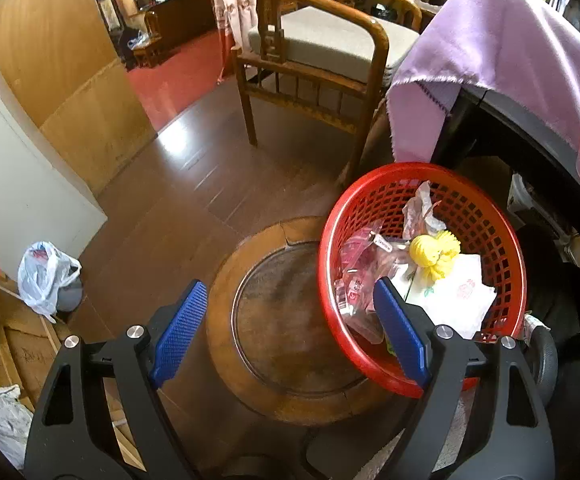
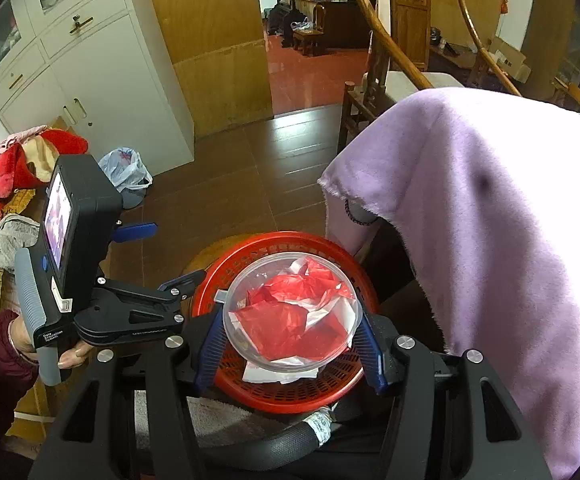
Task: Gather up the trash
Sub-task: 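Open both grippers over the red wastebasket to drop net and cup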
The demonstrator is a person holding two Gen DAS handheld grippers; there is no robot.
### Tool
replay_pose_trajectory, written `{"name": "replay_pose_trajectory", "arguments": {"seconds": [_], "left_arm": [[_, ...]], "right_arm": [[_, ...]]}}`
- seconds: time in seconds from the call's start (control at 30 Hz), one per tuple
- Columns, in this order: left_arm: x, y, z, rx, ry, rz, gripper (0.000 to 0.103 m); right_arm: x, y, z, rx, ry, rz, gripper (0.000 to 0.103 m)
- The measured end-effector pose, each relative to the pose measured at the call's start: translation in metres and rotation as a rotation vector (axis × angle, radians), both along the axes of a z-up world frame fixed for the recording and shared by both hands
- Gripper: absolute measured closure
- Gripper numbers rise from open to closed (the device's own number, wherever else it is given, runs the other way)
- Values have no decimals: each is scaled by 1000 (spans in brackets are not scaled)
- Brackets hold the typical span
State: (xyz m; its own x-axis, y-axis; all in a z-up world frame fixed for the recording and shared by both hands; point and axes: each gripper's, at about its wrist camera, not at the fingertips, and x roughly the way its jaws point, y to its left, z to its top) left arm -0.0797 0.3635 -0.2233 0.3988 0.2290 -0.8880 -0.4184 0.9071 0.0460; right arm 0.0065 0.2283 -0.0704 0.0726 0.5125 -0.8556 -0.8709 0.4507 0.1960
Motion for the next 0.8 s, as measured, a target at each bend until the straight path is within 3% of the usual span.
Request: {"name": "replay_pose_trajectory", "arguments": {"seconds": [0.27, 0.37, 0.53, 0.8], "left_arm": [[-6, 11, -7, -31, 11, 35, 21], [-7, 17, -8, -52, 12, 59, 21], [-8, 13, -6, -47, 12, 50, 21], [-5, 0, 3, -55, 9, 5, 21]], "right_arm": [[3, 16, -10, -20, 13, 21, 46], [2, 21, -10, -8, 8, 23, 36], [2, 18, -10, -5, -6, 15, 34], [2, 12, -34, -113, 49, 30, 33]]}}
